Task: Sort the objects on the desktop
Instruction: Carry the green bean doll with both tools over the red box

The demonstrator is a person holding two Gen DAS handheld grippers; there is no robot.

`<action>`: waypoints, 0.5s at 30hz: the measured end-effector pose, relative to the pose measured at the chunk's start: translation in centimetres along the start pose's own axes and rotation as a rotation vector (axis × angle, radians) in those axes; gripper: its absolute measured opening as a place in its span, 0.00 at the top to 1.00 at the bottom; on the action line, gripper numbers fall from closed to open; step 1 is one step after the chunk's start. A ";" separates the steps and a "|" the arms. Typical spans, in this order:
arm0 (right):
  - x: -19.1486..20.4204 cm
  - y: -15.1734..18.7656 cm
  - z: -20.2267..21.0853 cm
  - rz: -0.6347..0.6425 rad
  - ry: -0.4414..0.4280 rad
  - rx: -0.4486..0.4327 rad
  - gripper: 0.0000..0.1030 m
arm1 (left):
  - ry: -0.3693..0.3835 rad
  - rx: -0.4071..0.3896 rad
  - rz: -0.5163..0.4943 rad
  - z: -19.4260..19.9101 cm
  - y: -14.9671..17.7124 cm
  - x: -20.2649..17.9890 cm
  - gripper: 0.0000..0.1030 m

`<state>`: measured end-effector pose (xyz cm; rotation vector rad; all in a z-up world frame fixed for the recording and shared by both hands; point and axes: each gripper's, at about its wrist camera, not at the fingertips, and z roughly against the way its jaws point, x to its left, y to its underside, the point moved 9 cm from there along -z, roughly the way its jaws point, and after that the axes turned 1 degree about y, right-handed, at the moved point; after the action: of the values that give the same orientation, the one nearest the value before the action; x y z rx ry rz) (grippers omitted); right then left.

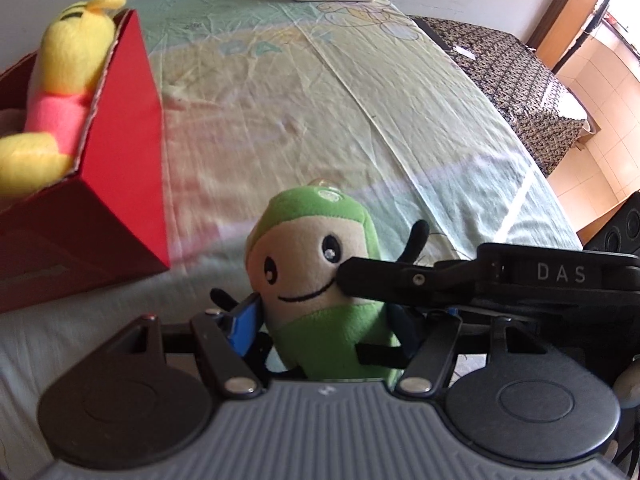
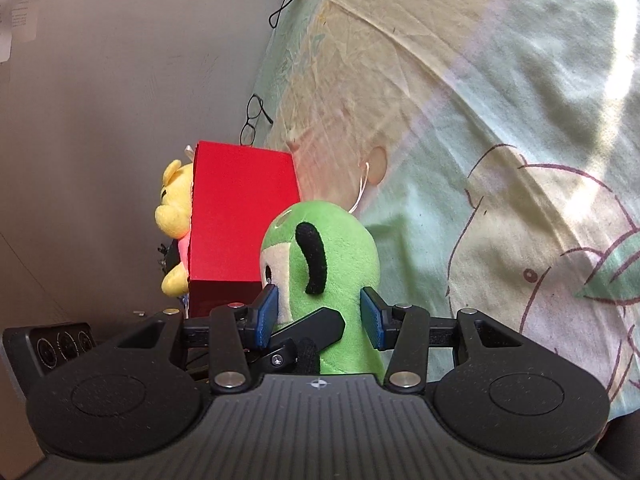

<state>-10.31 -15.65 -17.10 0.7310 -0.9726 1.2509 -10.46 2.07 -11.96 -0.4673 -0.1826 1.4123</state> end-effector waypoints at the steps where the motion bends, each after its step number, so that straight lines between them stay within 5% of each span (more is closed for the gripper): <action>1: 0.3 0.1 -0.2 0.007 -0.008 0.021 0.53 | -0.012 -0.002 0.014 0.3 0.1 0.3 0.33; 15: 5.4 3.9 -5.5 0.112 -0.071 0.273 0.53 | -0.188 -0.010 0.196 5.3 2.6 6.3 0.33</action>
<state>-12.85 -7.72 -14.78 0.9488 -0.9201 1.4823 -13.87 9.56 -9.24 -0.3678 -0.3026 1.6493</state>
